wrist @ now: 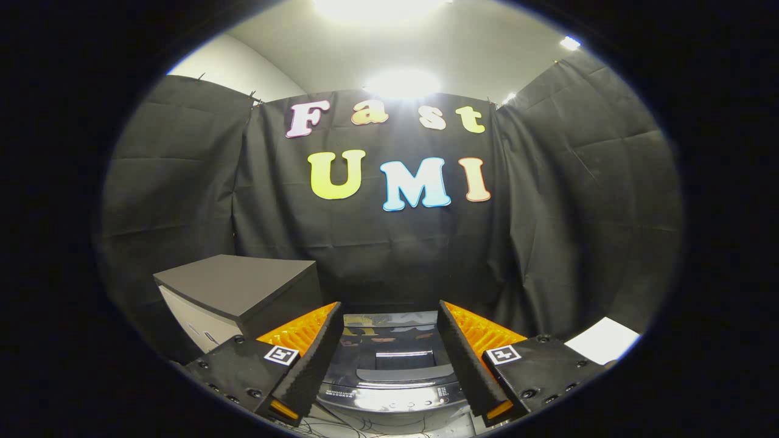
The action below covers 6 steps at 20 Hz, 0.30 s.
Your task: Put the clothes into the washing machine and then close the washing machine lid.
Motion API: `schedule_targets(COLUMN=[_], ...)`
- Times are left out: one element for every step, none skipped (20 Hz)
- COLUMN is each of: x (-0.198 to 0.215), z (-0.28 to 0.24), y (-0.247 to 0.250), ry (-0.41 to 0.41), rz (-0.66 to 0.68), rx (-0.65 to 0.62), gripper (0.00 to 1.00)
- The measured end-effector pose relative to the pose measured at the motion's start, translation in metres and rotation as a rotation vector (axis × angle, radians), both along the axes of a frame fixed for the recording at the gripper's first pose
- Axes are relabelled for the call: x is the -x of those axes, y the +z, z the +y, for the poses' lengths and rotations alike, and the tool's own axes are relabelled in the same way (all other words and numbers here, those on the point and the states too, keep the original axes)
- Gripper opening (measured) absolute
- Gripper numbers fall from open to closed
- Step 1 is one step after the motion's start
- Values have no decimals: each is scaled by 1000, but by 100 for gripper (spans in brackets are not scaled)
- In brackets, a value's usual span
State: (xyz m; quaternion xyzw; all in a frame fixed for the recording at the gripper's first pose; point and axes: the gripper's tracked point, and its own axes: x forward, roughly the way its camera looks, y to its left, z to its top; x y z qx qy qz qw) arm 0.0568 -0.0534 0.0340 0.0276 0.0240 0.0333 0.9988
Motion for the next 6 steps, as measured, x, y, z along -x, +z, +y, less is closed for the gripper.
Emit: schedule_targets(x=[3, 6, 9, 11, 12, 15], z=[0, 2, 2, 1, 1, 2], y=[2, 2, 3, 3, 5, 6], ry=[-2, -1, -3, -6, -8, -9], rz=[-4, -5, -5, -5, -8, -11], rx=[-1, -4, -4, -3, -4, -5], gripper=[96, 96, 96, 96, 96, 96])
